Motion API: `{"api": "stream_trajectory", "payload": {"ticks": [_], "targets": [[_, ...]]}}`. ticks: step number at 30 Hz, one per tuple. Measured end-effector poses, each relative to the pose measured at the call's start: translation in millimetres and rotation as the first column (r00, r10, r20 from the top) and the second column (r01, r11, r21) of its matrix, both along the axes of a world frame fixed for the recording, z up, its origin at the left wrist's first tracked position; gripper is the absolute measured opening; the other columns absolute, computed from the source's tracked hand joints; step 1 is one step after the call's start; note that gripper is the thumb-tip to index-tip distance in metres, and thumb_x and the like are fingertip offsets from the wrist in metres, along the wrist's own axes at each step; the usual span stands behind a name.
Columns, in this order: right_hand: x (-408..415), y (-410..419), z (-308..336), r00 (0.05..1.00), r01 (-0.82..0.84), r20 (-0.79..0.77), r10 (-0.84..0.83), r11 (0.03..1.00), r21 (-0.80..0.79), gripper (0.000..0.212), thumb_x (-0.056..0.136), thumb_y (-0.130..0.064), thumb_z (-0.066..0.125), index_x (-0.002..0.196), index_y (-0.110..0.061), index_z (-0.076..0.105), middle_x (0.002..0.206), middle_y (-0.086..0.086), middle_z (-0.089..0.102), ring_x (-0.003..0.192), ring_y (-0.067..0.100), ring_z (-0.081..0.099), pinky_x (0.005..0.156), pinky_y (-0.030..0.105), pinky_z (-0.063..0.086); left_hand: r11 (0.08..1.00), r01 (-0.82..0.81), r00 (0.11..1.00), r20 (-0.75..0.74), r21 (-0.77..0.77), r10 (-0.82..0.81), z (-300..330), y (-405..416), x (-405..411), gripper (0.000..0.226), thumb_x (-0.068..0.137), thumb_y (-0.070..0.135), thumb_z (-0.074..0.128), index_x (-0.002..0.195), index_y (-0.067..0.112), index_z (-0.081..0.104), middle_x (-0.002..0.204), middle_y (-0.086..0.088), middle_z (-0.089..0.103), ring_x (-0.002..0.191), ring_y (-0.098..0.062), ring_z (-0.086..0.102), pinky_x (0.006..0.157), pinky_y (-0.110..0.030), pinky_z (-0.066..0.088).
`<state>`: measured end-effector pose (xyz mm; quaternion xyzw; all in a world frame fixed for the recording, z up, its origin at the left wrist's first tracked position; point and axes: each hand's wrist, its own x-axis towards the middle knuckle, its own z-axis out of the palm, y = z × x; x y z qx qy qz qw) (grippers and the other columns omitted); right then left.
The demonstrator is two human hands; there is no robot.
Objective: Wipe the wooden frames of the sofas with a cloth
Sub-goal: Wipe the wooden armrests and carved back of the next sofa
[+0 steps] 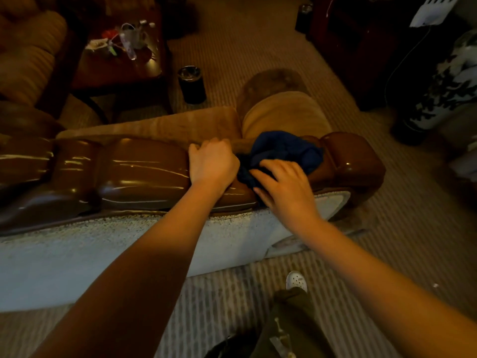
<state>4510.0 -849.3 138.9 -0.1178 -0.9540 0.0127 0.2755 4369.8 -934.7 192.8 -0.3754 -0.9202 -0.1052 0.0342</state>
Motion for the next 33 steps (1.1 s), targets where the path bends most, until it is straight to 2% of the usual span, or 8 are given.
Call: {"api": "stream_trajectory", "payload": {"ticks": [10,15,17,20,22,26,30,33], "targets": [[19.3,-50.3,-49.5,0.94,0.248,-0.203,-0.274,0.958,-0.143,0.05,0.075,-0.011,0.076,0.116,-0.019,0.05,0.11,0.003,0.045,0.093,0.028,0.042,0.057,0.036,0.039,0.999,0.03,0.998,0.048,-0.017,-0.029,1.5,0.5,-2.7,0.022,0.088,0.015,0.04,0.095,0.011,0.061,0.105,-0.014,0.063,0.101,-0.035,0.055,0.089,-0.042,0.032],[26.5,-30.4,-57.0,0.887,0.315,-0.265,-0.379,0.915,-0.253,0.034,0.081,-0.009,0.055,0.112,-0.014,0.043,0.106,0.01,0.038,0.091,0.03,0.038,0.067,0.044,0.043,0.991,0.123,0.992,0.031,-0.061,-0.121,2.8,-3.0,-3.0,0.029,0.092,0.021,0.036,0.105,0.013,0.061,0.113,-0.014,0.061,0.107,-0.034,0.053,0.093,-0.044,0.032],[35.8,-13.3,-53.2,0.729,0.381,-0.341,-0.594,0.765,-0.52,0.03,0.083,-0.008,0.046,0.112,-0.007,0.043,0.11,0.02,0.042,0.096,0.031,0.04,0.08,0.041,0.042,0.97,0.212,0.977,0.031,-0.116,-0.21,1.2,-3.7,-3.0,0.034,0.094,0.024,0.034,0.118,0.016,0.057,0.123,-0.011,0.058,0.114,-0.032,0.05,0.096,-0.046,0.031],[29.7,9.5,-27.3,0.345,0.145,-0.242,-0.907,0.307,-0.941,0.031,0.092,-0.004,0.048,0.12,0.006,0.041,0.12,0.021,0.042,0.1,0.02,0.042,0.079,0.004,0.031,0.951,0.248,0.969,0.065,-0.185,-0.24,1.2,-1.3,-5.4,0.04,0.098,0.031,0.029,0.133,0.024,0.047,0.133,-0.01,0.054,0.121,-0.033,0.046,0.101,-0.051,0.028],[13.8,0.9,-21.4,0.254,0.052,-0.222,-0.942,0.242,-0.969,0.032,0.094,-0.006,0.048,0.122,0.006,0.04,0.118,0.011,0.04,0.101,0.015,0.039,0.076,0.001,0.028,0.947,0.243,0.97,0.068,-0.209,-0.234,0.4,0.3,-6.1,0.042,0.099,0.034,0.026,0.137,0.027,0.043,0.133,-0.011,0.054,0.122,-0.034,0.046,0.101,-0.052,0.027],[-20.2,-77.3,-52.0,0.463,0.007,-0.323,-0.826,0.367,-0.93,0.023,0.09,-0.014,0.05,0.107,0.0,0.043,0.106,0.01,0.045,0.096,0.015,0.044,0.084,0.025,0.039,0.946,0.228,0.973,0.037,-0.231,-0.226,-0.1,0.6,-4.8,0.042,0.099,0.033,0.025,0.134,0.024,0.047,0.127,-0.015,0.057,0.117,-0.035,0.05,0.099,-0.049,0.028],[-19.6,-108.8,-65.7,0.687,0.009,-0.295,-0.664,0.413,-0.911,0.017,0.092,-0.012,0.055,0.101,0.0,0.047,0.097,0.005,0.043,0.087,0.012,0.042,0.074,0.018,0.033,0.95,0.217,0.976,0.028,-0.223,-0.217,-0.3,0.2,-4.5,0.041,0.099,0.033,0.026,0.131,0.022,0.049,0.122,-0.018,0.059,0.113,-0.036,0.052,0.1,-0.049,0.028],[5.6,-76.1,-57.4,0.717,0.063,-0.274,-0.641,0.451,-0.89,0.012,0.089,-0.008,0.059,0.094,-0.008,0.048,0.092,0.002,0.042,0.082,0.012,0.042,0.07,0.017,0.033,0.95,0.211,0.977,0.016,-0.229,-0.213,-1.8,0.5,-4.0,0.04,0.099,0.032,0.026,0.129,0.022,0.05,0.121,-0.019,0.06,0.114,-0.036,0.052,0.101,-0.05,0.026]]}}
